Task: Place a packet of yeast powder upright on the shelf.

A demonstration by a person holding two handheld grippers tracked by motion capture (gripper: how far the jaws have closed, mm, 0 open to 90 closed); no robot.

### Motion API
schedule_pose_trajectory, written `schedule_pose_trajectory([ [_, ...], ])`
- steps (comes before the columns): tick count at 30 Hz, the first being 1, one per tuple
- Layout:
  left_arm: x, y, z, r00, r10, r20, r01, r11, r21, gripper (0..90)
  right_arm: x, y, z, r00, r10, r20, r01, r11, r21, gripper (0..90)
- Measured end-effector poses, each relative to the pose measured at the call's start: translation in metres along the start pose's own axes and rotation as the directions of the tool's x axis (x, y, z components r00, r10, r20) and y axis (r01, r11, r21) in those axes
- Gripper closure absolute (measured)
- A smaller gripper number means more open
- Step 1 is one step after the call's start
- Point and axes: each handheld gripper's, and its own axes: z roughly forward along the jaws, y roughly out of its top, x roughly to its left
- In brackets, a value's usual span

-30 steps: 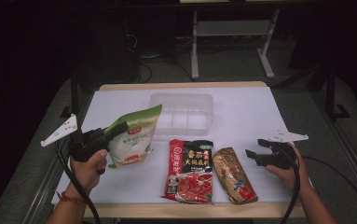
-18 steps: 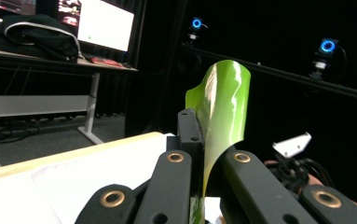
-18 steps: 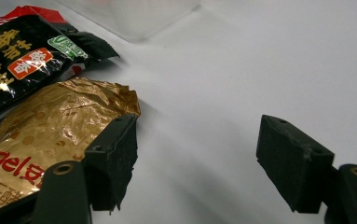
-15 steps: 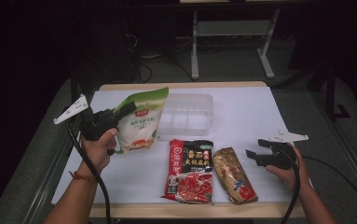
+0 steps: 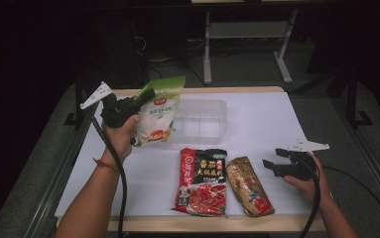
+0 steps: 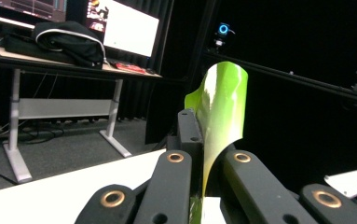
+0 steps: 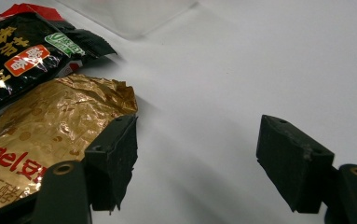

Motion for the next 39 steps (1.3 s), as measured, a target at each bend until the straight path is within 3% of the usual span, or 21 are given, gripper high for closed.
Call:
schedule_pose_trajectory([
  [9, 0.016, -0.006, 0.033, 0.9978, -0.040, -0.052, 0.039, 0.9991, -0.016, 89.8, 0.000, -0.001, 0.000, 1.0000, -0.001, 0.003, 0.001, 1.000, 0.005, 28.4],
  [11, 0.019, -0.007, 0.039, 0.9976, -0.029, -0.063, 0.028, 0.9995, -0.015, 89.8, -0.001, -0.001, 0.000, 1.0000, -0.001, 0.004, 0.001, 1.000, 0.005, 28.4],
  [13, 0.022, -0.009, 0.047, 0.9971, -0.042, -0.063, 0.041, 0.9990, -0.017, 89.8, -0.001, -0.001, 0.000, 1.0000, -0.002, 0.004, 0.002, 1.000, 0.005, 28.3],
  [18, 0.024, -0.010, 0.062, 0.9962, -0.016, -0.085, 0.015, 0.9998, -0.011, 89.8, 0.000, -0.001, 0.000, 1.0000, -0.004, 0.003, 0.004, 1.000, 0.007, 28.3],
  [21, 0.028, -0.011, 0.069, 0.9951, -0.042, -0.089, 0.040, 0.9989, -0.024, 89.8, -0.001, -0.002, 0.001, 1.0000, -0.002, 0.001, 0.002, 1.000, 0.011, 28.3],
  [25, 0.031, -0.014, 0.080, 0.9937, -0.036, -0.106, 0.033, 0.9989, -0.033, 89.8, 0.000, -0.002, 0.000, 1.0000, -0.004, 0.000, 0.004, 1.000, 0.010, 28.3],
  [29, 0.035, -0.021, 0.089, 0.9917, -0.034, -0.124, 0.029, 0.9989, -0.035, 89.7, -0.001, -0.002, 0.000, 1.0000, -0.001, 0.000, 0.001, 1.000, 0.012, 28.3],
  [32, 0.038, -0.030, 0.090, 0.9916, -0.063, -0.113, 0.056, 0.9961, -0.068, 89.7, -0.001, -0.003, 0.001, 1.0000, -0.002, -0.002, 0.002, 1.000, 0.013, 28.3],
  [35, 0.042, -0.039, 0.092, 0.9905, -0.058, -0.125, 0.048, 0.9961, -0.074, 89.7, -0.001, -0.003, 0.001, 1.0000, -0.001, -0.004, 0.001, 1.000, 0.016, 28.3],
  [39, 0.049, -0.054, 0.090, 0.9894, -0.090, -0.114, 0.082, 0.9942, -0.070, 89.5, 0.000, -0.003, 0.002, 1.0000, -0.003, -0.006, 0.003, 1.000, 0.019, 28.3],
])
